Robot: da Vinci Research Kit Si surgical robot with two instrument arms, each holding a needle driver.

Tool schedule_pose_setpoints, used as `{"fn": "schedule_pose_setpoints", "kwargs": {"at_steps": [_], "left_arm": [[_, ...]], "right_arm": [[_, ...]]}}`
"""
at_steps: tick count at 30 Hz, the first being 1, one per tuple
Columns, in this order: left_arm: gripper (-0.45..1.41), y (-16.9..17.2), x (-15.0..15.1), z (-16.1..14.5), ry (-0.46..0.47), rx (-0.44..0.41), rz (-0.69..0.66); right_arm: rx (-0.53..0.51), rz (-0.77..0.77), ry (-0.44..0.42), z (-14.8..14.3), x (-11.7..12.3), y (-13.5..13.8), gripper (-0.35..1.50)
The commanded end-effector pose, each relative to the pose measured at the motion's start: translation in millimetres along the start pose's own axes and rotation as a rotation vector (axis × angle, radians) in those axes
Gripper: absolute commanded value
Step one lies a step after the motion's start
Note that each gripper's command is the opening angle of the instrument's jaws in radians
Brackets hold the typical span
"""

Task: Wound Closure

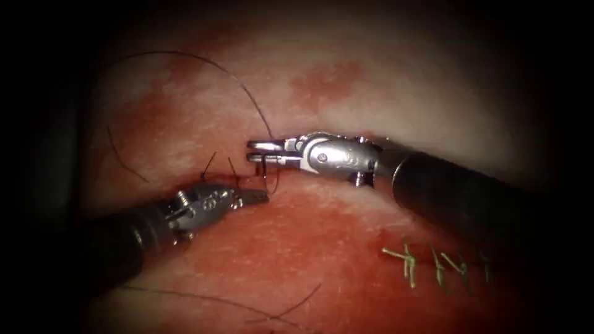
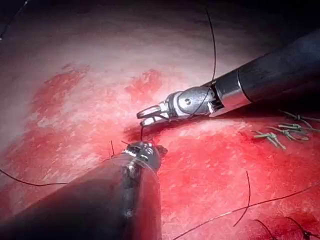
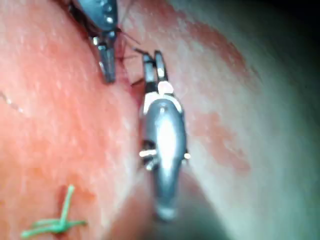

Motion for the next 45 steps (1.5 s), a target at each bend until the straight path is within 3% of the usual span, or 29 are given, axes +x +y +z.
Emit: {"fn": "schedule_pose_setpoints", "kwargs": {"at_steps": [1,16,32,45], "left_arm": [[-0.45,0.0,-0.1,0.9,0.0,-0.001,0.0],[-0.45,0.1,-0.2,0.9,-0.013,-0.004,-0.009],[-0.45,0.1,-0.4,0.9,-0.029,-0.01,-0.011],[-0.45,0.2,-0.4,0.8,-0.035,-0.011,-0.015]], "right_arm": [[0.005,0.005,0.003,0.8,-0.7,0.1,-0.35],[0.071,0.139,0.04,0.8,-0.9,-2.1,-0.35],[0.155,0.164,0.053,0.8,-1.5,-4.6,-0.35],[0.156,0.217,0.091,0.7,-1.2,-3.9,-0.35]]}}
